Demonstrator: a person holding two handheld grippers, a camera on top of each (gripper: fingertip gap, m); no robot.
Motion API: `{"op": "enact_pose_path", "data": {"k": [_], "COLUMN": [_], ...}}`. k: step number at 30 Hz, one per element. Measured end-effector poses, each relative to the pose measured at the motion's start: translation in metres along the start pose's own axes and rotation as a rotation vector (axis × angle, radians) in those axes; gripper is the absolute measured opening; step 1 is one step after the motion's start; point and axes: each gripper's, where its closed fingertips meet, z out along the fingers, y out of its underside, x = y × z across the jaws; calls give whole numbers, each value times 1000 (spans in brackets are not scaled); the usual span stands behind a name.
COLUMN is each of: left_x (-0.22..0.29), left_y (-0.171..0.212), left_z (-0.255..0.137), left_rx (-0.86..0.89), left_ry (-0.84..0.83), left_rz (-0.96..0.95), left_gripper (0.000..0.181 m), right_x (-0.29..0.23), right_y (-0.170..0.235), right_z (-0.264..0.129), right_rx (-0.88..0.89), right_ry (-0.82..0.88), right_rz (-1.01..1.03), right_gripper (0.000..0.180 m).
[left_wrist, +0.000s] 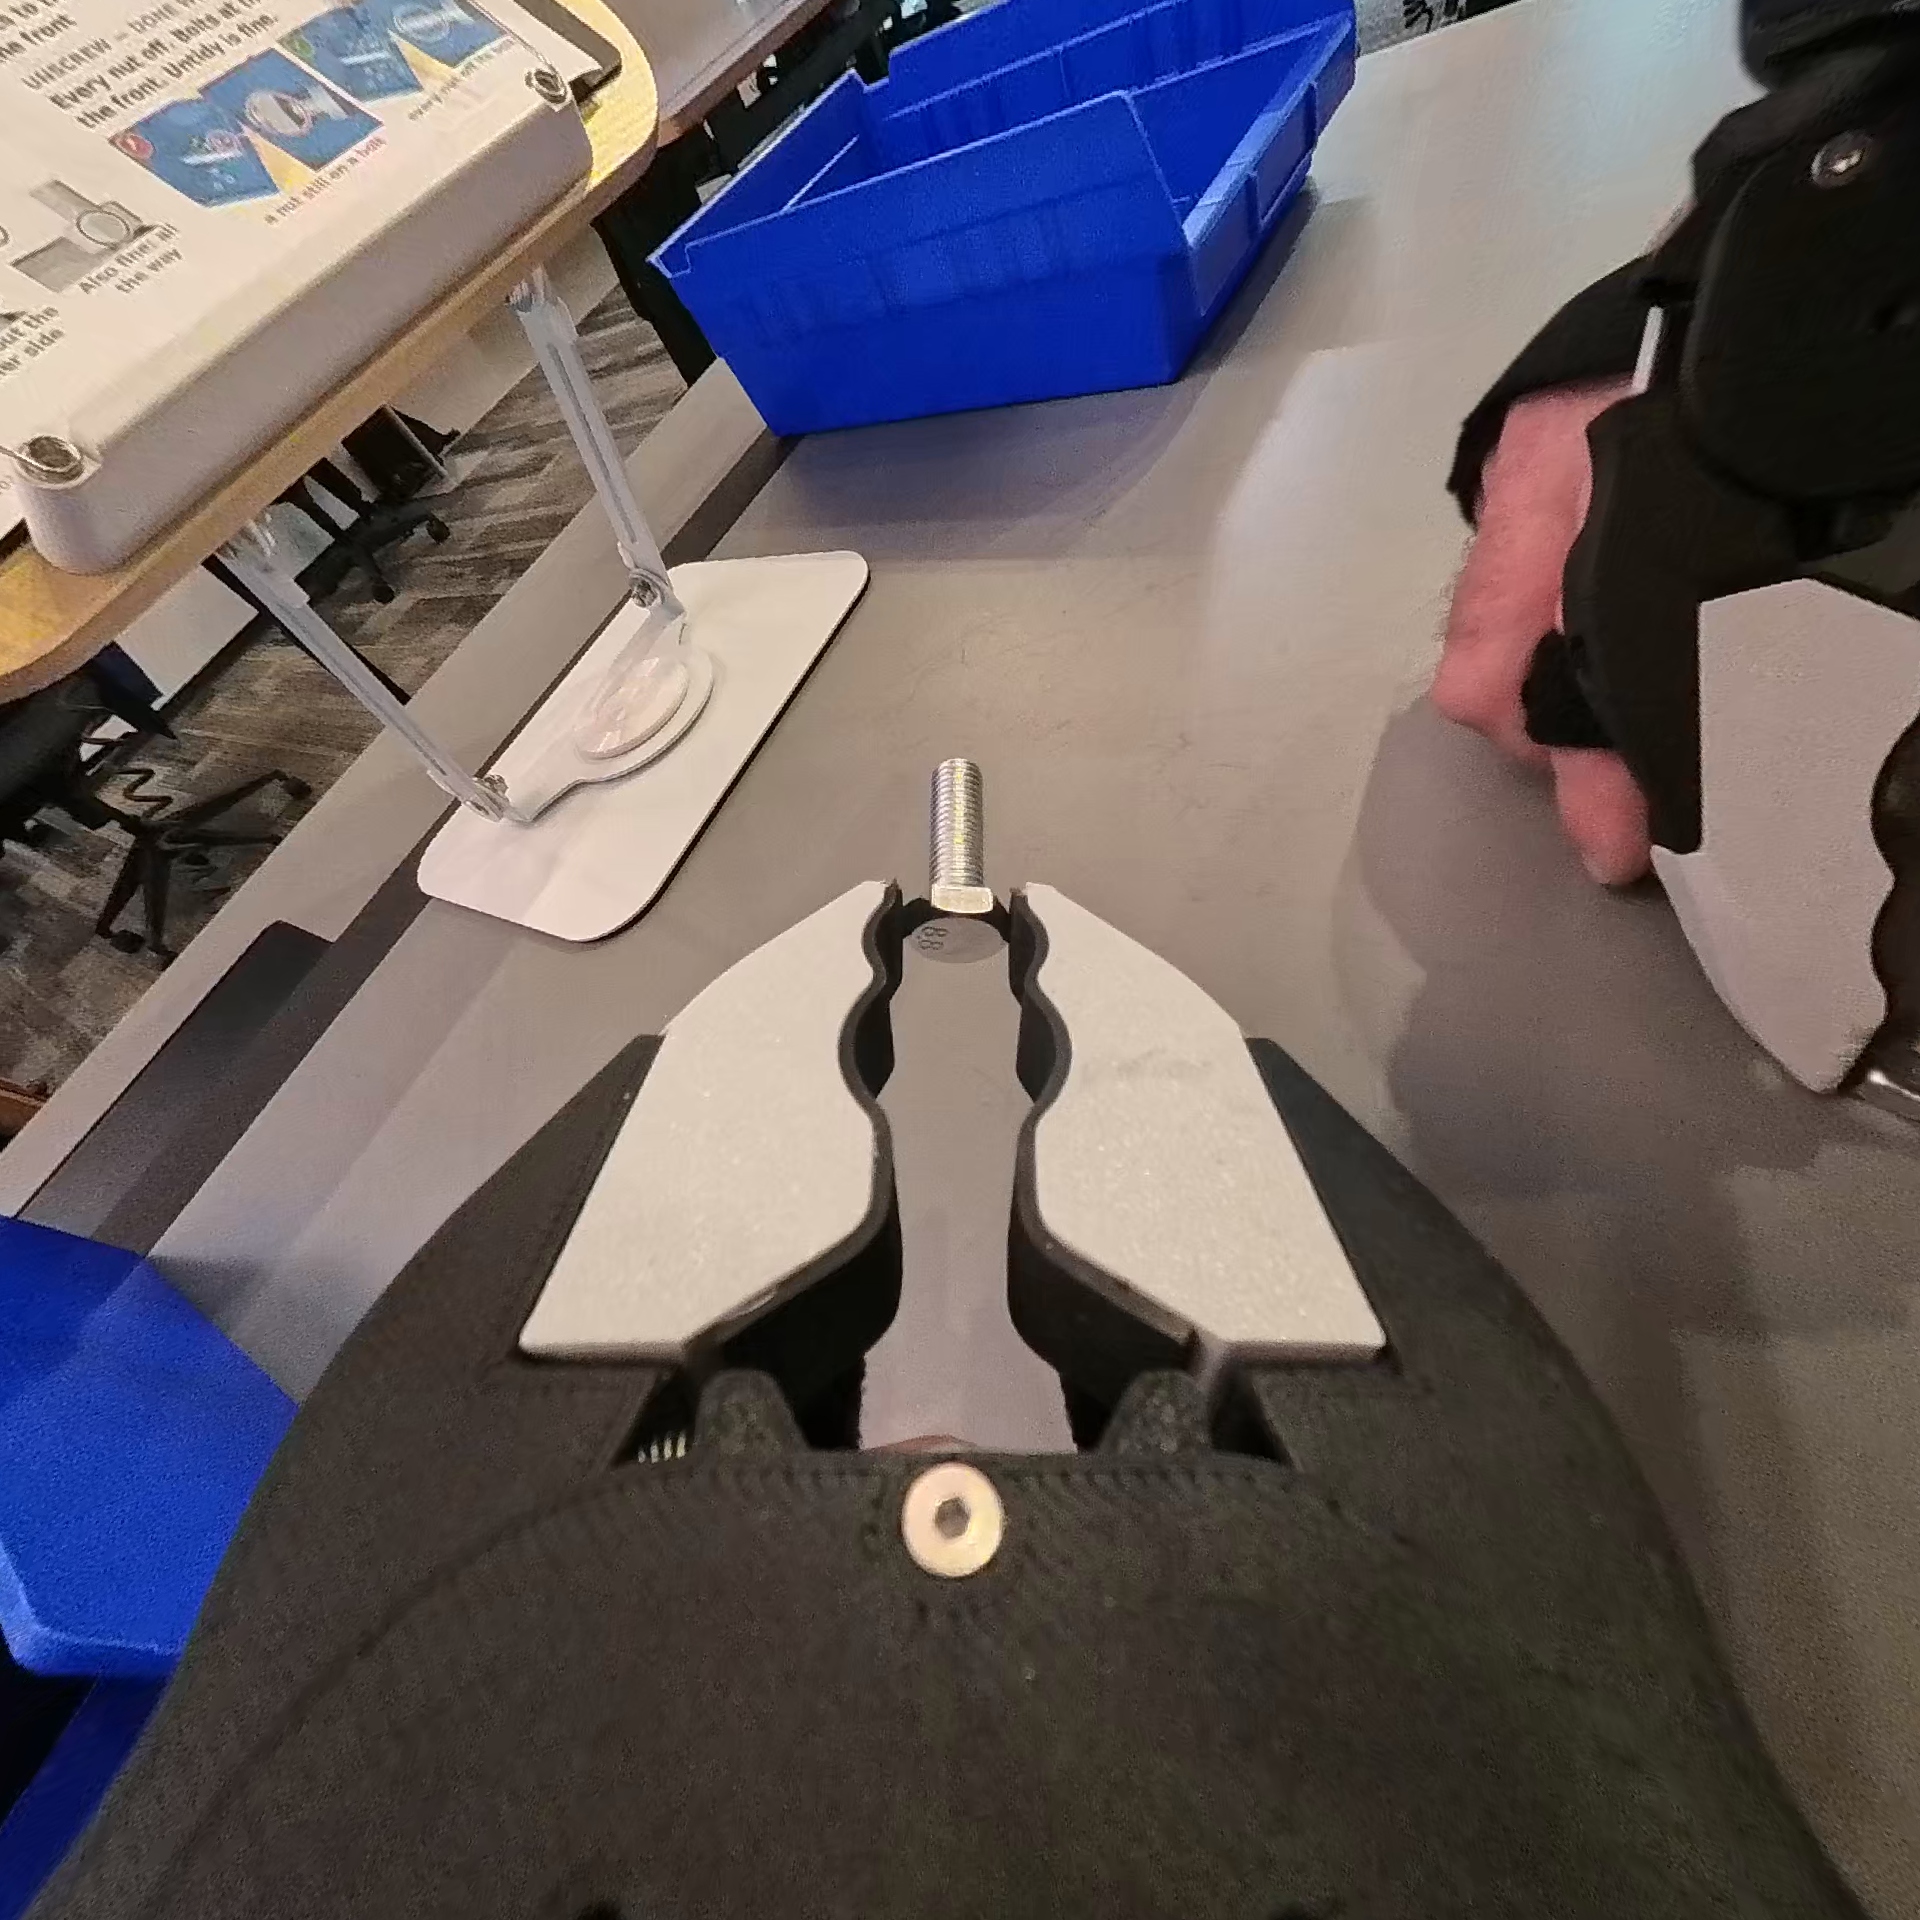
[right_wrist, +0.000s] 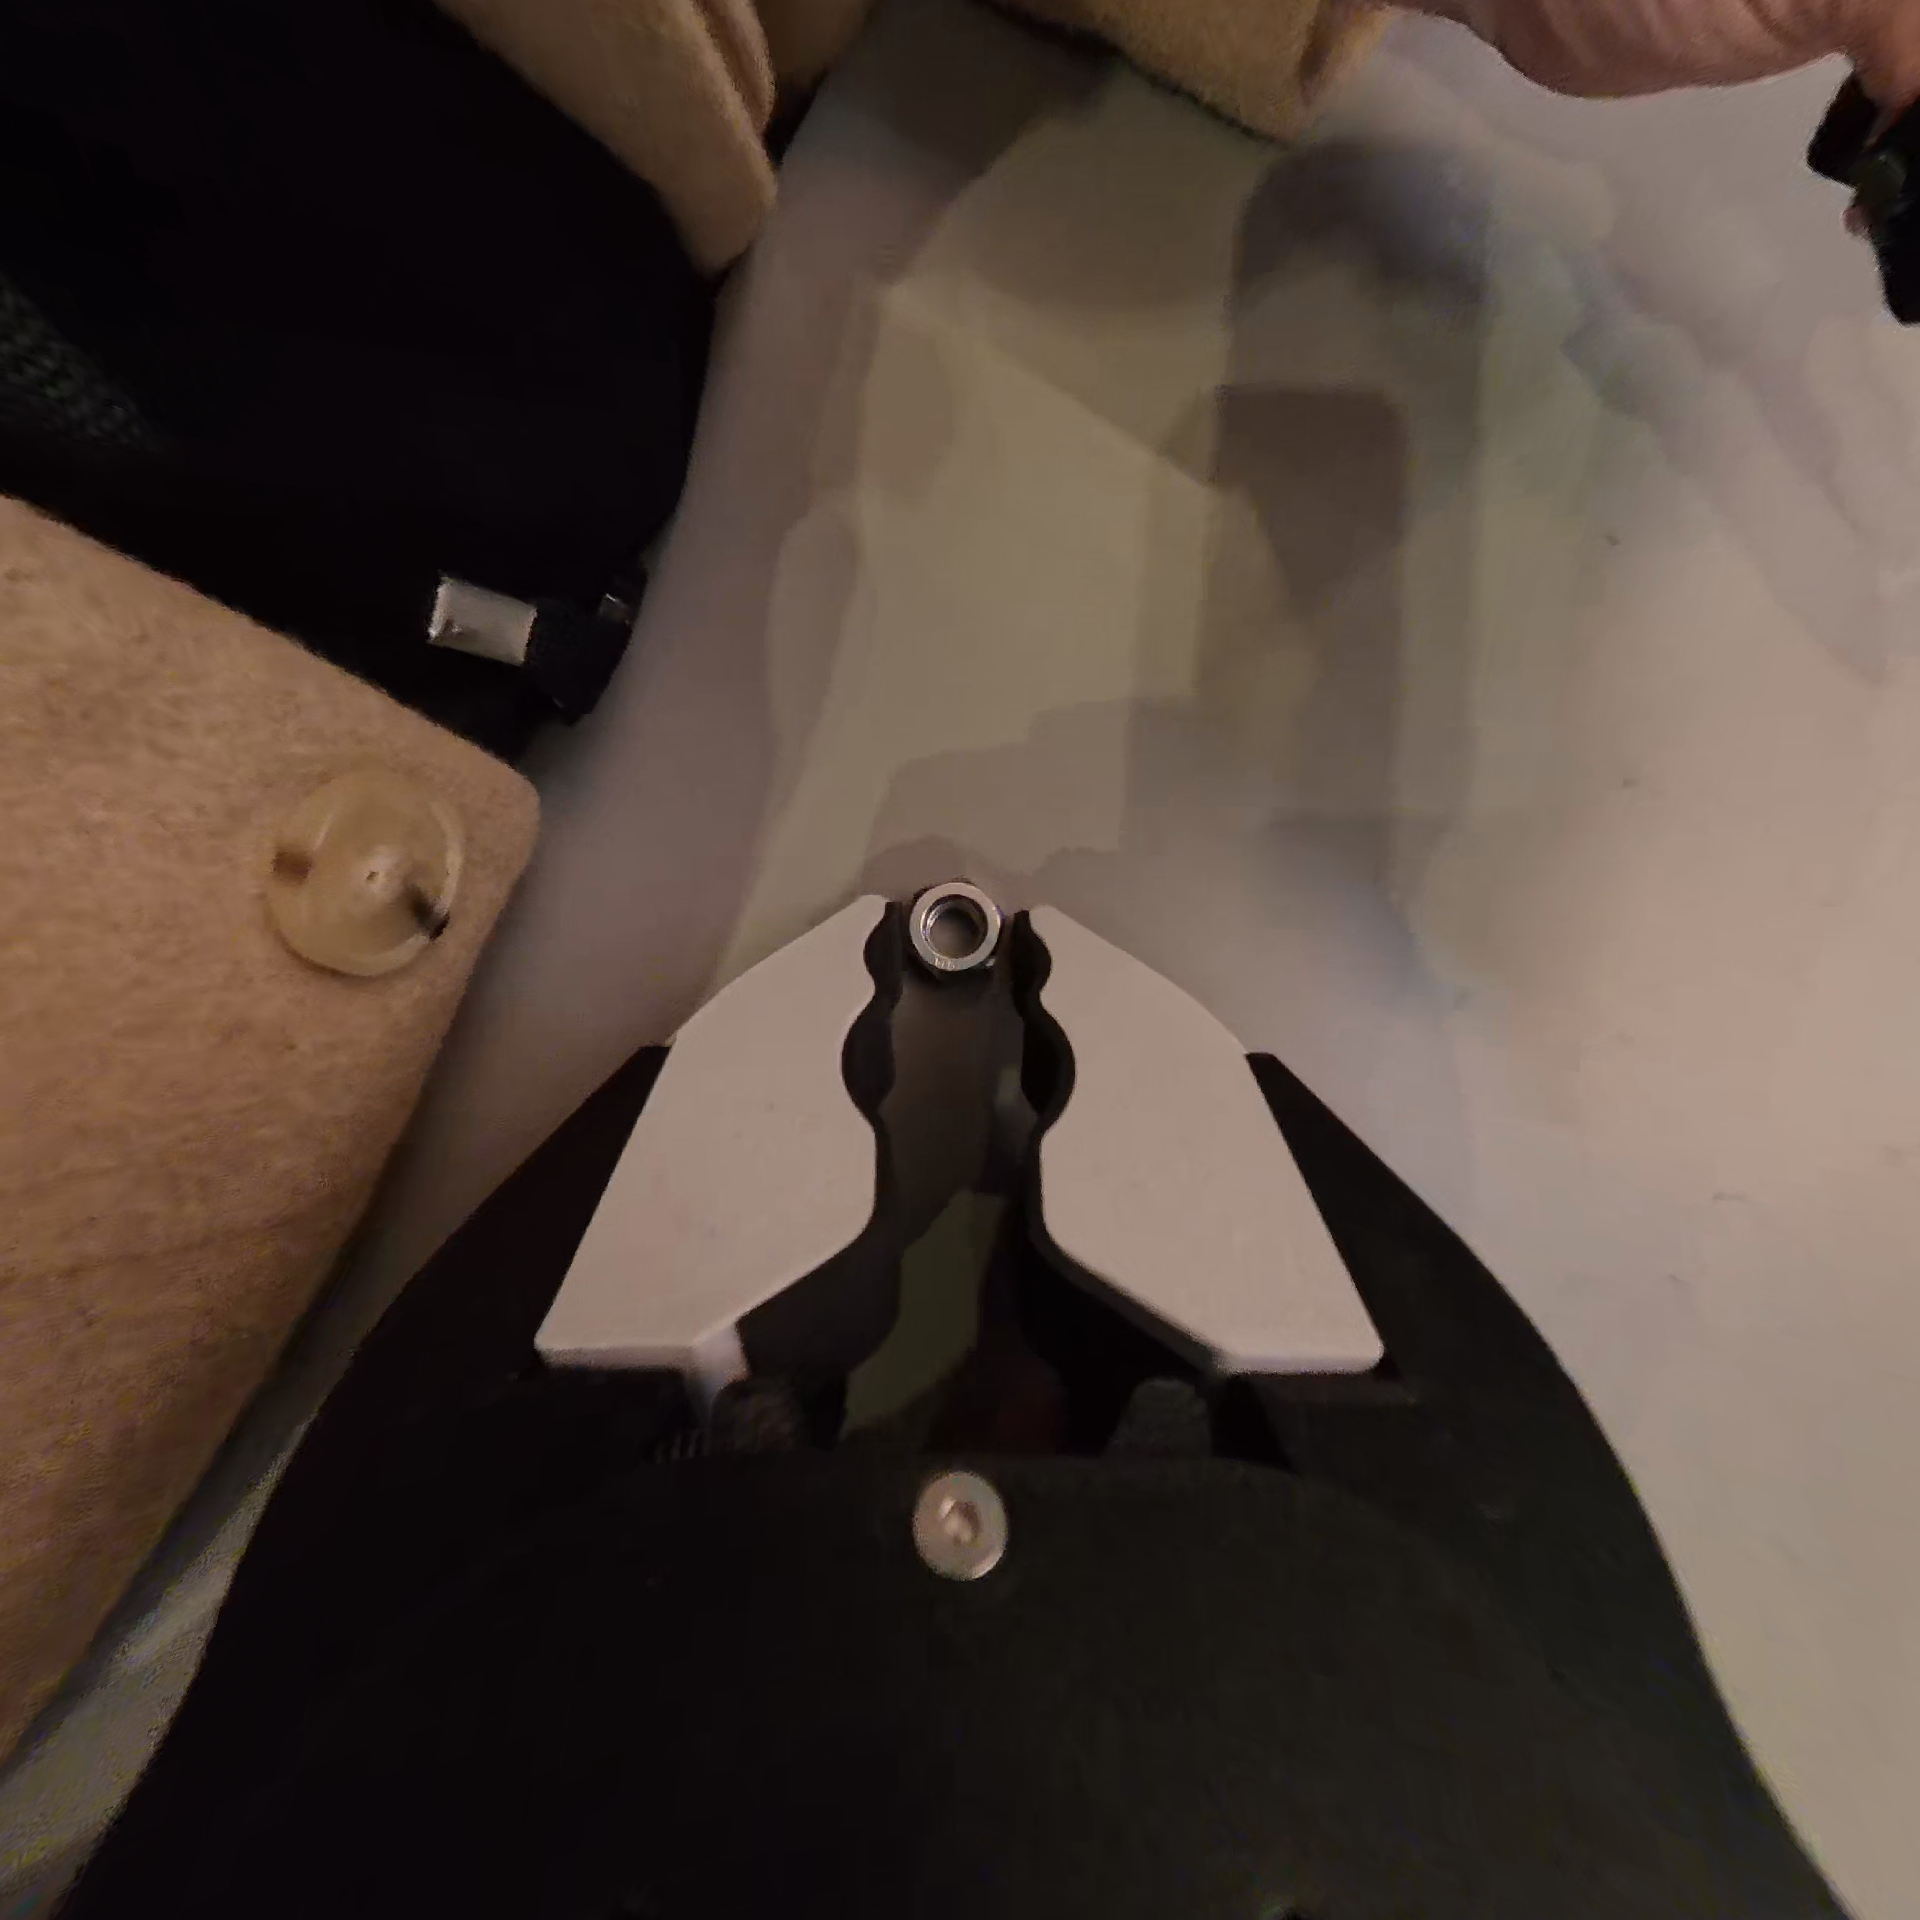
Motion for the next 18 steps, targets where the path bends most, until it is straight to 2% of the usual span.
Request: {"op": "enact_pose_path", "data": {"k": [6, 11, 14, 18], "left_x": [0, 0, 1, 3], "left_y": [1, 0, -3, -18], "left_z": [0, 0, -3, -16], "left_rx": [-1, 3, 26, 181], "left_ry": [1, 6, 28, 169], "left_rz": [-3, -12, -50, -280], "left_gripper": [19, 19, 19, 19], "right_x": [1, 5, 13, 41], "right_y": [1, -3, -14, -39], "right_z": [0, 3, -7, -46], "right_rx": [-29, 22, 116, 303], "right_ry": [74, 86, 94, 142], "right_rz": [47, 52, 71, 91], "right_gripper": [18, 18, 17, 17]}}
